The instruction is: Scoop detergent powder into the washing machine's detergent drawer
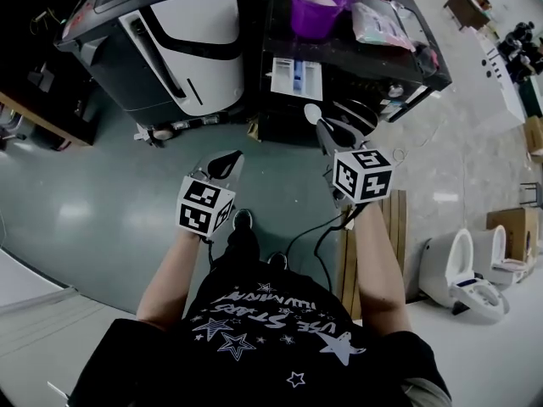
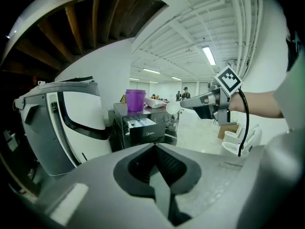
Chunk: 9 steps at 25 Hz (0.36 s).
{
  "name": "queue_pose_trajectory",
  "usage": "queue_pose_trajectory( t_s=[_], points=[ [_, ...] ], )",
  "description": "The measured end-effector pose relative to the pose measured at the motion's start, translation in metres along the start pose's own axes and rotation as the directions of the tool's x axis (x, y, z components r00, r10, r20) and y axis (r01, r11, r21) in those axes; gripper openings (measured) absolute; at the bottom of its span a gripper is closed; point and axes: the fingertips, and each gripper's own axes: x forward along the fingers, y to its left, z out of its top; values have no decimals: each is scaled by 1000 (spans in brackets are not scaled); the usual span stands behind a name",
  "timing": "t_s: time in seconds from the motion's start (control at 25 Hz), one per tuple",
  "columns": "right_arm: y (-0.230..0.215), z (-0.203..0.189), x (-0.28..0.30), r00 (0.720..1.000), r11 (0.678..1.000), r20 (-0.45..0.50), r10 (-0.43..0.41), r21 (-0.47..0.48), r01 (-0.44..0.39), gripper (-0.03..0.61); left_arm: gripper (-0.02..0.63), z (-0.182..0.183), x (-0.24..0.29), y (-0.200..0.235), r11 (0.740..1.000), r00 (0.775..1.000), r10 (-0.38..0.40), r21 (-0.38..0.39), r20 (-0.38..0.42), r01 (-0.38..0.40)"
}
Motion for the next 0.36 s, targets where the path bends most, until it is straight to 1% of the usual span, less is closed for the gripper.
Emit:
queue_pose_trajectory(
  t_s=[0.36],
  points=[
    [16, -19, -51, 999, 999, 33, 13, 40, -14, 35, 0, -10, -33, -33, 1000, 1000, 26, -3, 14, -26]
  ],
)
